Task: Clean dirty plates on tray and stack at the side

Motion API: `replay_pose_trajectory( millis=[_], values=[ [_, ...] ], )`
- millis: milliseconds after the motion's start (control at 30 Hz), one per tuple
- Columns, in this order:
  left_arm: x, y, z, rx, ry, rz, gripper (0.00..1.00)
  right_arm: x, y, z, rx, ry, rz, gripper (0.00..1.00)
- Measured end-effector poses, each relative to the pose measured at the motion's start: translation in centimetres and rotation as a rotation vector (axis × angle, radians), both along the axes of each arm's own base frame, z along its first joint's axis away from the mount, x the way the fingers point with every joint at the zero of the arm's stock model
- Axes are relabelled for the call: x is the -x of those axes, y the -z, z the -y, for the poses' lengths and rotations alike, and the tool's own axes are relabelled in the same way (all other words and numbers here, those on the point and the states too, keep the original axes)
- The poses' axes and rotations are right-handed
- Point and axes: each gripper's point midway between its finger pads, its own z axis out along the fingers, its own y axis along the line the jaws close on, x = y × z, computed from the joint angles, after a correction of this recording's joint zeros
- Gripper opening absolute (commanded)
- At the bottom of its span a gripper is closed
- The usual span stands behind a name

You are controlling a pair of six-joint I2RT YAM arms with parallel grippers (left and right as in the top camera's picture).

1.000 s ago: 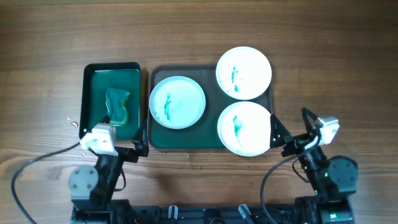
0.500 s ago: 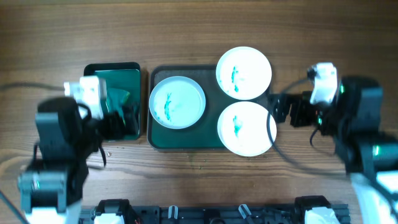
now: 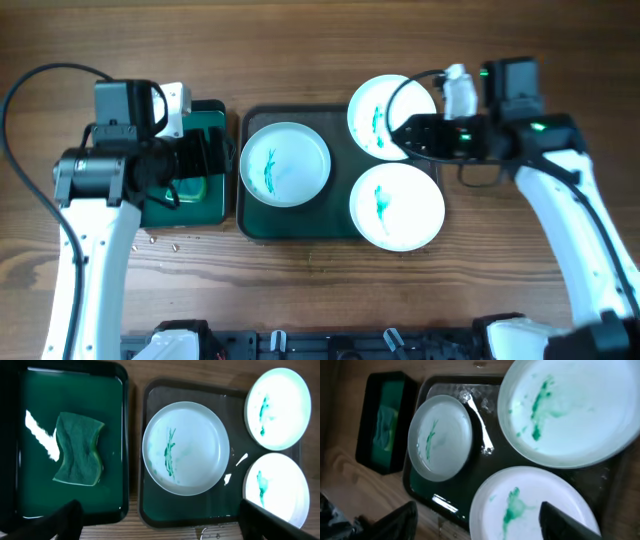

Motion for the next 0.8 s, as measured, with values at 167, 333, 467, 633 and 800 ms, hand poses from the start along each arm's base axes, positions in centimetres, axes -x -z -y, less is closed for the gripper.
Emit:
replay_pose_trajectory(
  millis=[167,333,467,633,800],
  values=[
    [-0.1,0.6,-2.1,-0.049,-0.166,-0.033,0.94,-0.4,4.6,-5.5,0.001,-0.047,-0.119,0.56],
    [0.1,0.8,-3.8,-0.098,-0.283,-0.045,0.95,-0.5,9.1,-9.5,0.076,-0.035,-0.164,0.41],
    [0.2,1.3,-4.6,-0.129,-0.32,-0.066,0.93,-0.7,12.0,-10.8,0.151,0.003,-0.17,0.31],
    [0.0,2.5,-4.9,-0.154,-0.33,-0.111,0.92,-1.7,14.4,-11.6,0.185,0.033,-0.158,0.25],
    [-0.2,3.5,-5.0,-0.164,-0.331,-0.149,0.92,-2.2,16.6,-12.3,0.194,0.036,-0.155,0.24]
  ],
)
